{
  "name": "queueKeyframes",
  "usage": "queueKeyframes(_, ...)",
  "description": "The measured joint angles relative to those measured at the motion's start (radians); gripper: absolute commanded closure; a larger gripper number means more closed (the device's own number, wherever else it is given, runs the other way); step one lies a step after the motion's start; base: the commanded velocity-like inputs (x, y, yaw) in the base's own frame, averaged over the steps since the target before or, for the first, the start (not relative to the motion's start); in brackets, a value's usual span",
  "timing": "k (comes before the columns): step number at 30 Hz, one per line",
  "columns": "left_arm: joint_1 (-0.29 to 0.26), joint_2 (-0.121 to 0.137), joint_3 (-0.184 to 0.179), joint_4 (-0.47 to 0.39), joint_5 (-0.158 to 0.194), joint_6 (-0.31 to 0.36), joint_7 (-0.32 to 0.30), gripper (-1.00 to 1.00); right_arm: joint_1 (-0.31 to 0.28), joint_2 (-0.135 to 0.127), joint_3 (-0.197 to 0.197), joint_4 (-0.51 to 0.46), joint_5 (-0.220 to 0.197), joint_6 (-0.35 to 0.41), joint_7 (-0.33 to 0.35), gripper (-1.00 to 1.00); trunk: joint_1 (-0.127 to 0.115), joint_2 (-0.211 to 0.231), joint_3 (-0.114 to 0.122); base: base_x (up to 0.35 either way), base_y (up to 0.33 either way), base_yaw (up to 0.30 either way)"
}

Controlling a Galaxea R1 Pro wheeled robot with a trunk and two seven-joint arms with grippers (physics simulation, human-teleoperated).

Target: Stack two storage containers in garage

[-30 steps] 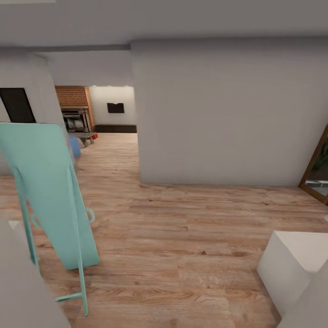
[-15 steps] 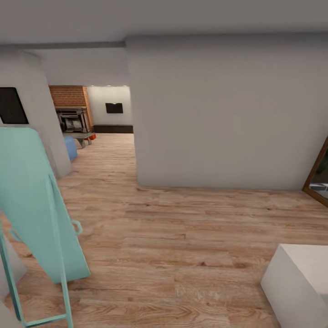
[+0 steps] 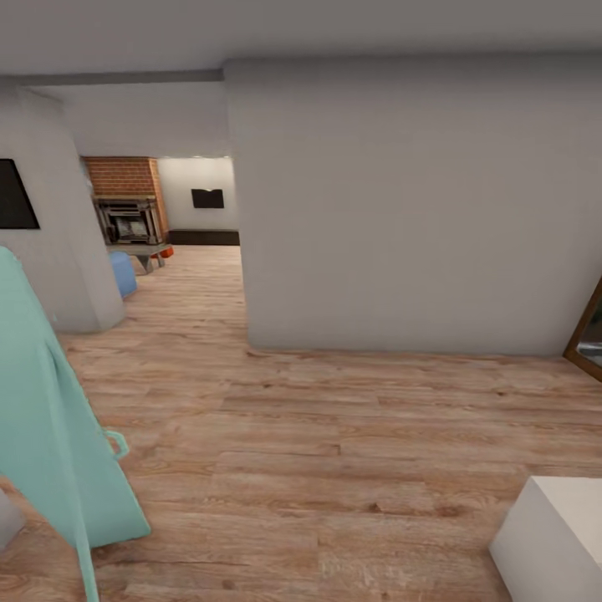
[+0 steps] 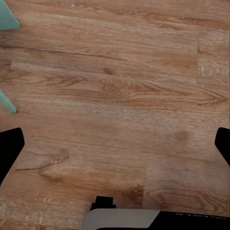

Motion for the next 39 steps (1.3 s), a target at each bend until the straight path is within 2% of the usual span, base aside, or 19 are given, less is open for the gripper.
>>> queueKeyframes(30, 0.000, 0.000, 0.000, 0.000, 0.000, 0.000, -0.001, -1.00, 0.000, -0.001, 0.000, -0.003, 0.002, 0.000, 0.000, -1.00, 0.000, 0.000, 0.000, 0.324, 0.000, 0.001)
queueKeyframes(39, 0.000, 0.000, 0.000, 0.000, -0.001, 0.000, -0.001, -1.00, 0.000, 0.000, 0.000, -0.003, 0.002, 0.000, 0.000, -1.00, 0.000, 0.000, 0.000, 0.324, 0.000, 0.218)
